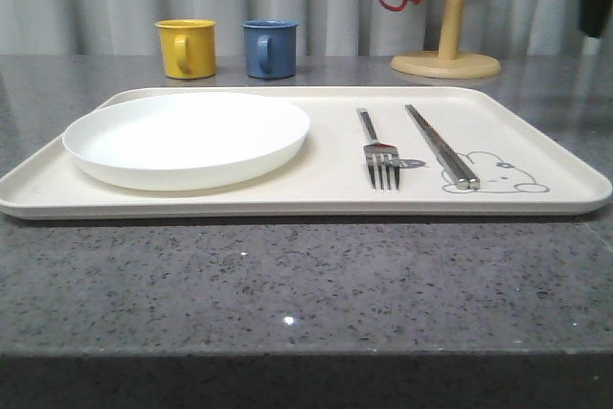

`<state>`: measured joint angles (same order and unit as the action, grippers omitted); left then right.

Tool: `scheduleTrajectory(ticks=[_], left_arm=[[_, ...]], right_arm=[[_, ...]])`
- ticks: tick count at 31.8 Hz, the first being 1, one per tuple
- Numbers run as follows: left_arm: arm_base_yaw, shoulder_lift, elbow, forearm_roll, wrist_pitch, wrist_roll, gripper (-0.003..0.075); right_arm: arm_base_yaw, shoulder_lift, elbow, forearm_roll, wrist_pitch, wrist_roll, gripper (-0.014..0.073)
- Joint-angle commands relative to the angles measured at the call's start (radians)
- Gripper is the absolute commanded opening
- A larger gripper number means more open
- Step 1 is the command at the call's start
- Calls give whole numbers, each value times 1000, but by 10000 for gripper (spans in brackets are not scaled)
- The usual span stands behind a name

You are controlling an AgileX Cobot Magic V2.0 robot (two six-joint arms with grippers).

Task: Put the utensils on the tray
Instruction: 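Place the chopsticks on the tray next to the fork and release, then move the right gripper to the spoon, grasp and lift it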

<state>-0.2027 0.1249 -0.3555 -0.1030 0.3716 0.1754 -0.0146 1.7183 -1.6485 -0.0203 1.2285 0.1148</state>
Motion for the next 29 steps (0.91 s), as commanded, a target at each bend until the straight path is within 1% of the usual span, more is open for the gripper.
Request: scheduleTrajectory(ticks=[1,4,8,11,21,25,29], left_arm=[[2,12,-30,-12,-81,-8,-18],[2,12,-30,-12,-81,-8,-18],[2,12,-30,-12,-81,-8,-18],[2,12,-30,-12,-81,-8,-18],[2,12,-30,-12,-81,-8,-18],[2,12,-30,-12,-81,-8,-18],[2,12,-30,-12,-81,-8,-18]], right_arm=[[-126,-53,-26,-18,87,-97,397],[-212,-42,-19,-13,51,-127,397],[-276,2,-19,-15,44,-139,397],[-290,44,-19,-15,40,-140,397],[-290,139,-19,20,10,-140,394],[-289,157,-19,20,10,-140,334],[-288,174,-19,27,14,-140,225]])
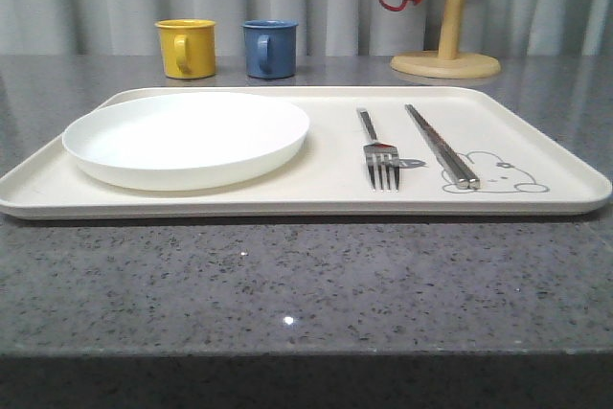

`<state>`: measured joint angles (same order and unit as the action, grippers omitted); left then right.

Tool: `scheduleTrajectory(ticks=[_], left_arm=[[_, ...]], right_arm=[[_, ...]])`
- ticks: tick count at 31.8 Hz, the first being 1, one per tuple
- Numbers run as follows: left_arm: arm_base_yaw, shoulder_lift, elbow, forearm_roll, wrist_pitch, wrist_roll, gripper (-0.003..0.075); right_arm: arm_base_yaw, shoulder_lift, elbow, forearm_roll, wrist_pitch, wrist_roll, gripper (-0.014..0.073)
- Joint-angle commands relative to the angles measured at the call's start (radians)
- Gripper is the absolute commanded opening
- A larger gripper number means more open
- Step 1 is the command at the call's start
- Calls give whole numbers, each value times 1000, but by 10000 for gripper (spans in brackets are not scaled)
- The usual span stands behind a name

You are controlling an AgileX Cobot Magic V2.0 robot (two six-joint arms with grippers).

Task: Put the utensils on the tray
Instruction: 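Move the right gripper to the spoon, grasp and lift it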

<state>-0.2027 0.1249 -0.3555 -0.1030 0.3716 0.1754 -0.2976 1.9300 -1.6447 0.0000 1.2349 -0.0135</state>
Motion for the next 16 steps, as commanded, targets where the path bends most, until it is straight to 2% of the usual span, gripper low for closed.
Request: scheduleTrajectory(ticks=[1,8,16], left_arm=[[2,12,-30,-12,-81,-8,-18],[2,12,-30,-12,-81,-8,-18],[2,12,-30,-12,-81,-8,-18]], right_arm=[[-5,-35,-23,9,10,-11,193],[-5,-30,-23,9,15,-11,45],[-5,-73,-23,9,16,-10,19]])
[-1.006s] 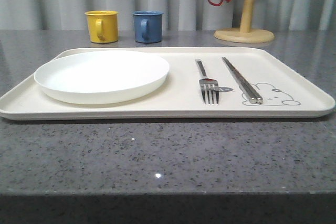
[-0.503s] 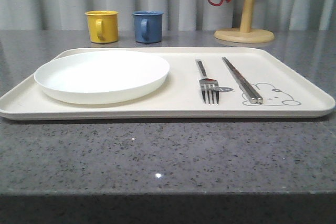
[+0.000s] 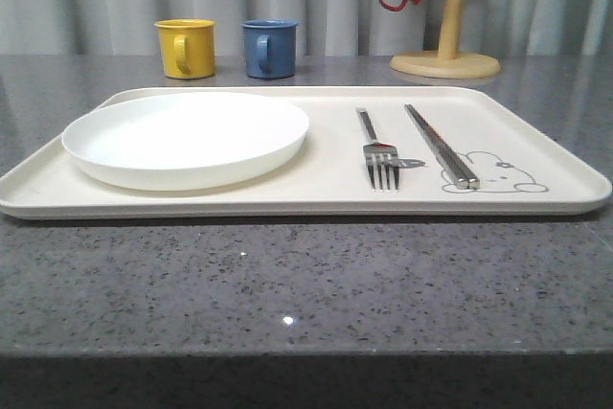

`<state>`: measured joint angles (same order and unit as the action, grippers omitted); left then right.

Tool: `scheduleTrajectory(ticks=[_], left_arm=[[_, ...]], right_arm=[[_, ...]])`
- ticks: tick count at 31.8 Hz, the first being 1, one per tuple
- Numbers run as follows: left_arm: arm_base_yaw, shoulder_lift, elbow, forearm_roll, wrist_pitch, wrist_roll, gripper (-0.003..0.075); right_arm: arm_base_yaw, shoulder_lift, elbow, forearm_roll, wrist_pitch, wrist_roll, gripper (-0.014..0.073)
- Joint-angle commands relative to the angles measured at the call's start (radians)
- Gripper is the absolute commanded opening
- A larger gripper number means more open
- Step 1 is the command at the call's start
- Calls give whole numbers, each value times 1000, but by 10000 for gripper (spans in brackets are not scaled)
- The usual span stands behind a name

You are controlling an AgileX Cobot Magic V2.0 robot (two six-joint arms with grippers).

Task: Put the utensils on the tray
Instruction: 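Move the right gripper to the spoon, grasp and lift it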

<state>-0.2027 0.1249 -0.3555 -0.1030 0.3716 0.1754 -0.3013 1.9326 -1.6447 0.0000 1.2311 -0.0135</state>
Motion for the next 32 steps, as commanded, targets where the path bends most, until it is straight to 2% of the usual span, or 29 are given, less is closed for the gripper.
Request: scheduleTrajectory(ticks=[1,11,16,32], left_arm=[[2,12,-30,-12,-81,-8,-18],[2,12,-30,-12,-81,-8,-18],[2,12,-30,-12,-81,-8,-18],[2,12,-30,-12,-81,-8,-18]], right_arm=[[0,-84,-24,9,20,-7,19],[59,-210,-25,11,86,64,20],[144,-264,-23,23,104,68,20],[492,-298,-23,36,103,219,20]])
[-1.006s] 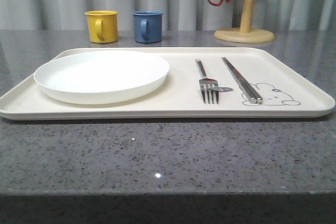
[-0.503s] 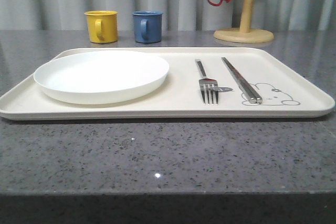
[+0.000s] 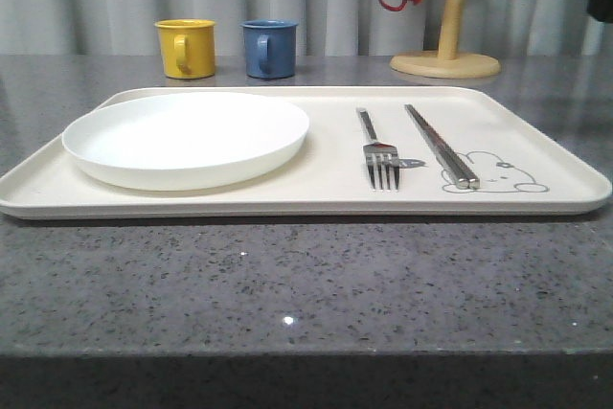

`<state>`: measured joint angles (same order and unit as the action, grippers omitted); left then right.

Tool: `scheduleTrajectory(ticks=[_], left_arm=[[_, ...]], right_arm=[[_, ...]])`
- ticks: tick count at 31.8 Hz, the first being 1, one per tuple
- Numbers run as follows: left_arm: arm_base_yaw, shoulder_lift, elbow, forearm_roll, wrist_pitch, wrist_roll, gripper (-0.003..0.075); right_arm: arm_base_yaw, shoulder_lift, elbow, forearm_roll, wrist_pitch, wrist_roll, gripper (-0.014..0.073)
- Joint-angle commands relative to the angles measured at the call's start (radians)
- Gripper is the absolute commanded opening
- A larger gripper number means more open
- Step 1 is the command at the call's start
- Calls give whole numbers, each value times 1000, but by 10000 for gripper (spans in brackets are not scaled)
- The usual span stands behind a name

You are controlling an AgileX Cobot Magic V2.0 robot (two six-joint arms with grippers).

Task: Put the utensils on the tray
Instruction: 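Move the right gripper to the spoon, grasp and lift it, then lower the spoon onto the tray beside the chopsticks and open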

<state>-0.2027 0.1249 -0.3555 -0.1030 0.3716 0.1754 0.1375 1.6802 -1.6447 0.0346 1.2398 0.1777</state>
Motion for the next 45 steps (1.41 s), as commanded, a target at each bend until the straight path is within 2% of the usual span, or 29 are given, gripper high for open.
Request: scheduleTrajectory(ticks=[1,8,24,41,43,45], left_arm=[[2,12,-30,-12,-81,-8,-18],[2,12,-30,-12,-81,-8,-18],[2,12,-30,-12,-81,-8,-18],[2,12,-30,-12,-81,-8,-18],[2,12,-30,-12,-81,-8,-18],[2,12,-30,-12,-81,-8,-18]], right_arm=[[73,-44,-22,1,93,39,20],[126,-19,-20,1,81,95,21],[126,105,-18,2,95,152,22],[126,159,15,1,85,154,22],[126,159,15,1,82,154,31],[126,159,15,1,81,154,80]])
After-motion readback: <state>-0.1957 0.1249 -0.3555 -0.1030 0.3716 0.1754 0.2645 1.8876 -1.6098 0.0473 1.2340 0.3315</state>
